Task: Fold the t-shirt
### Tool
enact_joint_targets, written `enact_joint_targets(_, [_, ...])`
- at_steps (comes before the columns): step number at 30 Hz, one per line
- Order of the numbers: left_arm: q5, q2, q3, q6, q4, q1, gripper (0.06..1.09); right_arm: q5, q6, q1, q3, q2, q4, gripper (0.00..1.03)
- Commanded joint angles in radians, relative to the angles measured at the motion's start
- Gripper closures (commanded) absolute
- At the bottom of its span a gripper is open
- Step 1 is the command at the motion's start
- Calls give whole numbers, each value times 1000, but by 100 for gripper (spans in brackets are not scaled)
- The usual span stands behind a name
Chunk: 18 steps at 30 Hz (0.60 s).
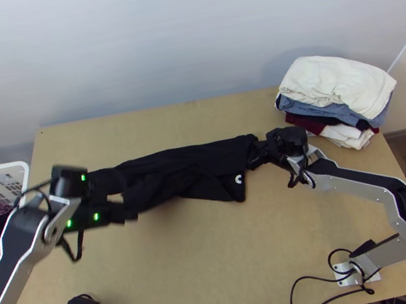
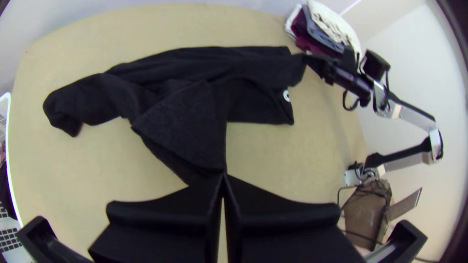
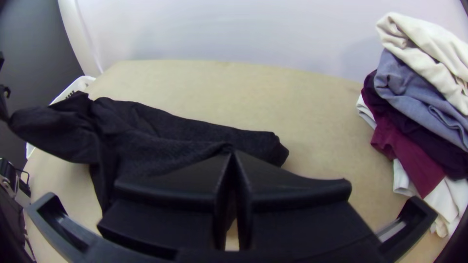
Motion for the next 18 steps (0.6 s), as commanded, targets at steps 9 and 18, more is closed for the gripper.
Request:
enact_joint_targets(9, [33, -31, -145, 59, -60, -66, 88, -4, -3, 8, 67, 37, -18, 100])
enact_joint_targets(18, [33, -44, -160, 126, -121, -112, 18, -4, -3, 7, 73, 30, -45, 100])
